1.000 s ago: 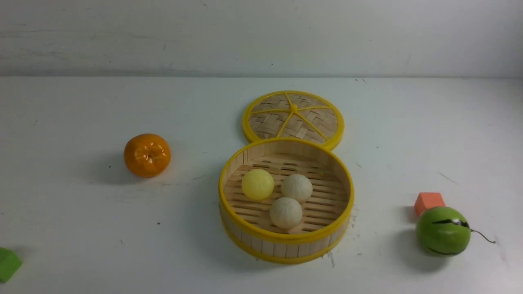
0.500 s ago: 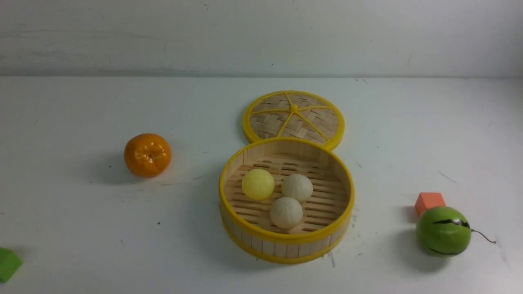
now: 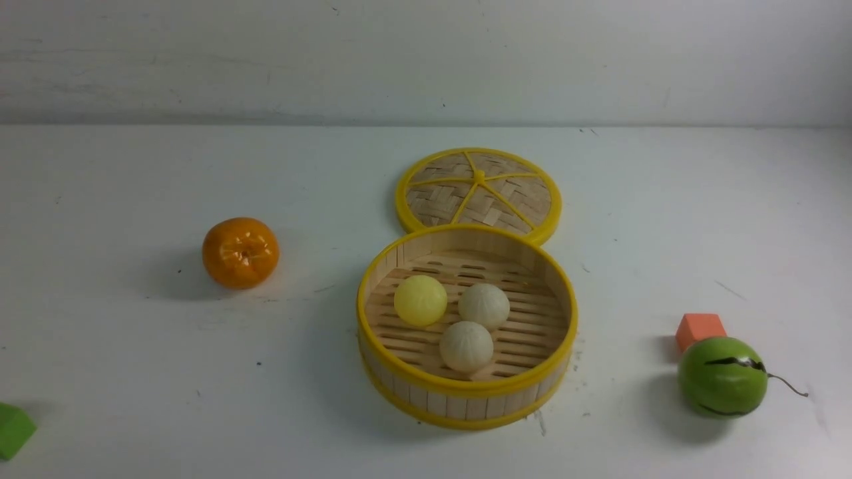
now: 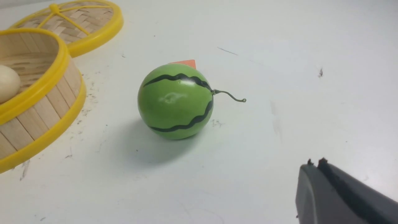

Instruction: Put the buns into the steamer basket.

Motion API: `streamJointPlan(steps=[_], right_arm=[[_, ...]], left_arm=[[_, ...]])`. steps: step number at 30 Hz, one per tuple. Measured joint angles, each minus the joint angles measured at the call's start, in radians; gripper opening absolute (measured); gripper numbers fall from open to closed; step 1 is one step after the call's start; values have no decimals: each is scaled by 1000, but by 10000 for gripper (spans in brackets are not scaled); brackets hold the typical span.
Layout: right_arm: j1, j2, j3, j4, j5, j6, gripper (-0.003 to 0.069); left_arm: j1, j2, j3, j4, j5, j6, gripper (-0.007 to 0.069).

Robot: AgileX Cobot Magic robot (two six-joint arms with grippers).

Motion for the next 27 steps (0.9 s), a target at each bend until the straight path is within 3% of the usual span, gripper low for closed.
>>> streamJointPlan(steps=[7,10,12,13,14,17,21,27], right_arm=[[0,0,0,0,0,0,2],[0,0,0,0,0,0,4],[0,0,0,0,0,0,7],[0,0,0,0,0,0,8],[0,0,0,1,0,0,9],[0,0,0,1,0,0,11],[0,0,0,3,0,0,15],[0,0,0,3,0,0,22]], left_arm=[[47,-4,28,53,-80,0,162],[207,-40,70,57,-142,0,157],[304,-65,107,57,-148,-4,115],[311,-66,110,58,-148,-7,109],[358,-68,150,62,-138,-11,45],[382,-68,198,81,-99,-21,-13],[383,-68,206,111,42,-27,-13],[383,-68,207,117,58,-31,-13]])
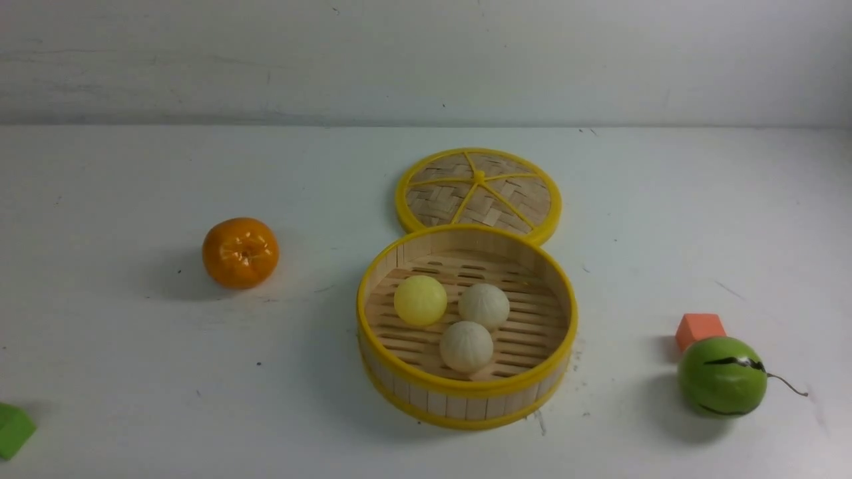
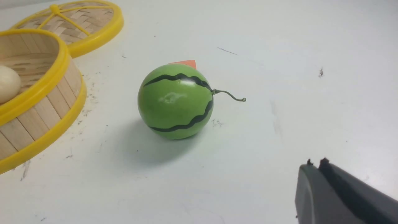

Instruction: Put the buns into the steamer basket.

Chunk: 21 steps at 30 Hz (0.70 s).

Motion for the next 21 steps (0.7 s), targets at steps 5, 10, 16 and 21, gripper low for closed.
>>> streamJointPlan(steps=[5,10,16,21], right_arm=[[0,0,0,0,0,0,30],[0,0,0,1,0,0,36],[0,0,0,1,0,0,44],[0,0,0,1,0,0,50]], left_arm=[[1,0,0,0,-5,0,-13],[2,0,0,21,-5,-1,-13],[2,0,0,53,-5,-1,-13],[29,0,0,56,-5,-1,-13]])
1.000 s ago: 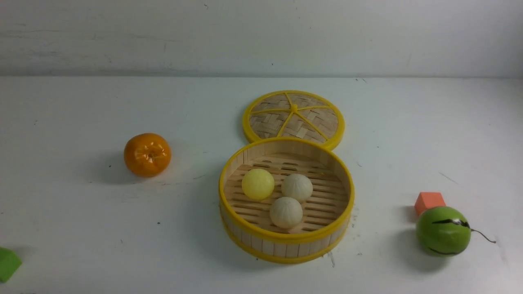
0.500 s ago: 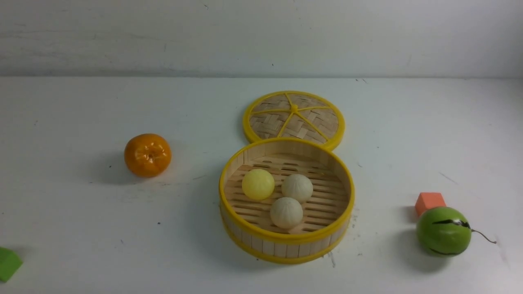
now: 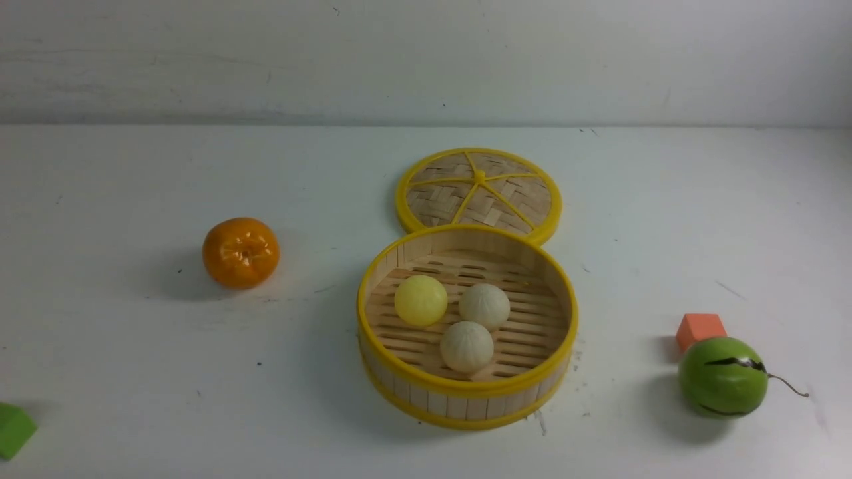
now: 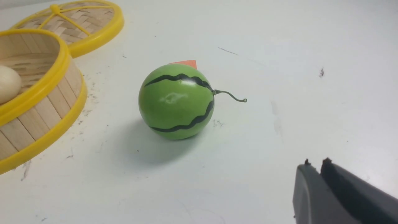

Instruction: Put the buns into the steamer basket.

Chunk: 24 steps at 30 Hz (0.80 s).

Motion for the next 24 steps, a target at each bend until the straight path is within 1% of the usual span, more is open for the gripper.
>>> streamJointPlan(steps=[3,5,24], right_arm=[[0,0,0,0,0,0,55],[0,0,0,0,0,0,57],[0,0,0,0,0,-7,83]], left_arm=[[63,0,0,0,0,0,-13],[84,0,0,1,0,0,-13],[87,0,0,2,0,-1,-13]])
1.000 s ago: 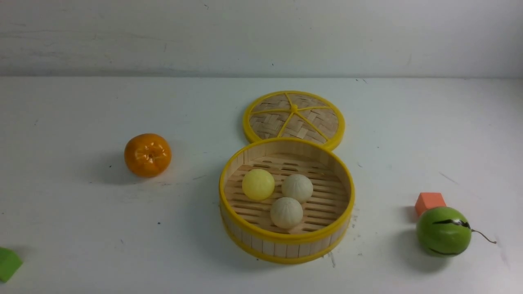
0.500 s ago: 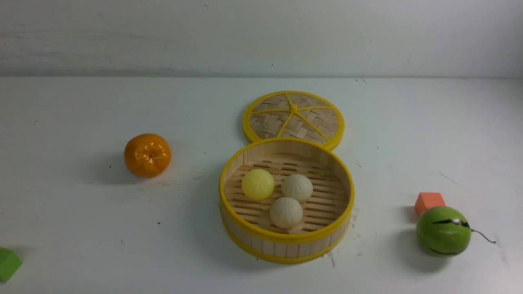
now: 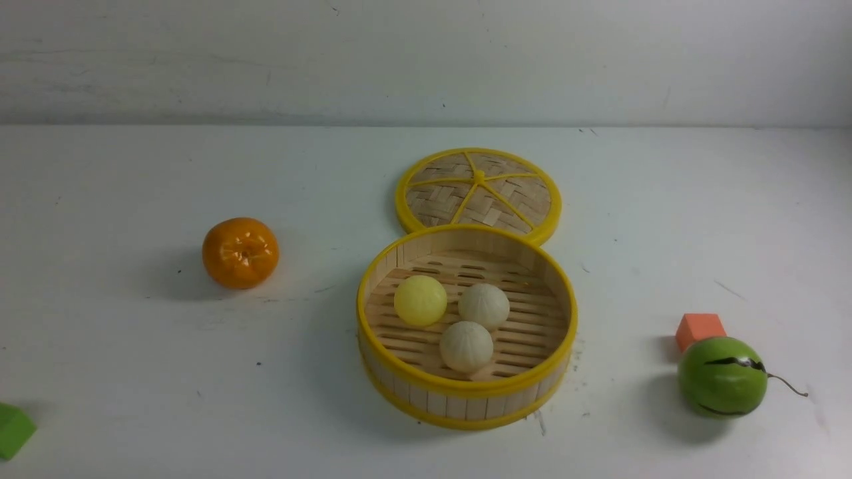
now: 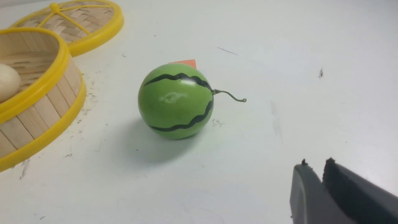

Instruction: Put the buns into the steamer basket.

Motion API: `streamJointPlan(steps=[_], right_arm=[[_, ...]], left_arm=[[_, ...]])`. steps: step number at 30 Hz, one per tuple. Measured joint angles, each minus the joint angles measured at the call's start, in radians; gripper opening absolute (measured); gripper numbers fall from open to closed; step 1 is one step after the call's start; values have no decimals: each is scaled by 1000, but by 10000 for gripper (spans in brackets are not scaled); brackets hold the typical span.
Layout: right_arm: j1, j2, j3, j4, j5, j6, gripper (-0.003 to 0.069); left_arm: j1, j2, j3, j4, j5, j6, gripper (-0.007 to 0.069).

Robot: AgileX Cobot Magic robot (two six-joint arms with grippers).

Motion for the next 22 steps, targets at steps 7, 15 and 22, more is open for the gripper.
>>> streamJointPlan(steps=[7,15,22], right_arm=[[0,0,0,0,0,-3,92],[0,0,0,0,0,-4,104],[0,0,0,0,0,-4,106]], left_arm=[[0,0,0,-1,0,0,-13],[0,0,0,-1,0,0,-8],[0,0,0,1,0,0,-2]])
